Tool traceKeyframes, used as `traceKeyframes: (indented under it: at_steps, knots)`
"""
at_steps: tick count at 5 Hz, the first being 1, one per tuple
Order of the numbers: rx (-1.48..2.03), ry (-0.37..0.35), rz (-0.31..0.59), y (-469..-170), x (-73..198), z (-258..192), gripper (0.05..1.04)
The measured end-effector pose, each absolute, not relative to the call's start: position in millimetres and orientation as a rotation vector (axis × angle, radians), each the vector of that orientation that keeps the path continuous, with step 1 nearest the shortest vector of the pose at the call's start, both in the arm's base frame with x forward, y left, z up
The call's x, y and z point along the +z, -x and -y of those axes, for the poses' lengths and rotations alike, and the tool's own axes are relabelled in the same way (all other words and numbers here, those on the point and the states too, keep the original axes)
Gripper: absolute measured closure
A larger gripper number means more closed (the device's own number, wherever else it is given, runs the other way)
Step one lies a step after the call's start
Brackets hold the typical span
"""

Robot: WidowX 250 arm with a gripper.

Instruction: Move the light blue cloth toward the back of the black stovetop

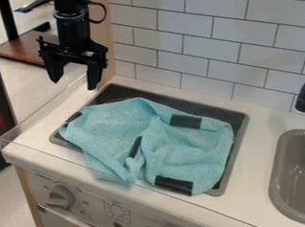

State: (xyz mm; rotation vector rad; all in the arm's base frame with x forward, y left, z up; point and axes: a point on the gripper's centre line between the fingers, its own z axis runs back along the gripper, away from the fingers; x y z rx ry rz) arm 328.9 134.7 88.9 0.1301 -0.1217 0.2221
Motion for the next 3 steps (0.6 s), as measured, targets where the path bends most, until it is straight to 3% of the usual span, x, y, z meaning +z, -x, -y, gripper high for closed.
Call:
traceKeyframes:
  at_steps: [3]
  knots:
    - [0.164,-0.106,0.045,-315,56,-93,0.085]
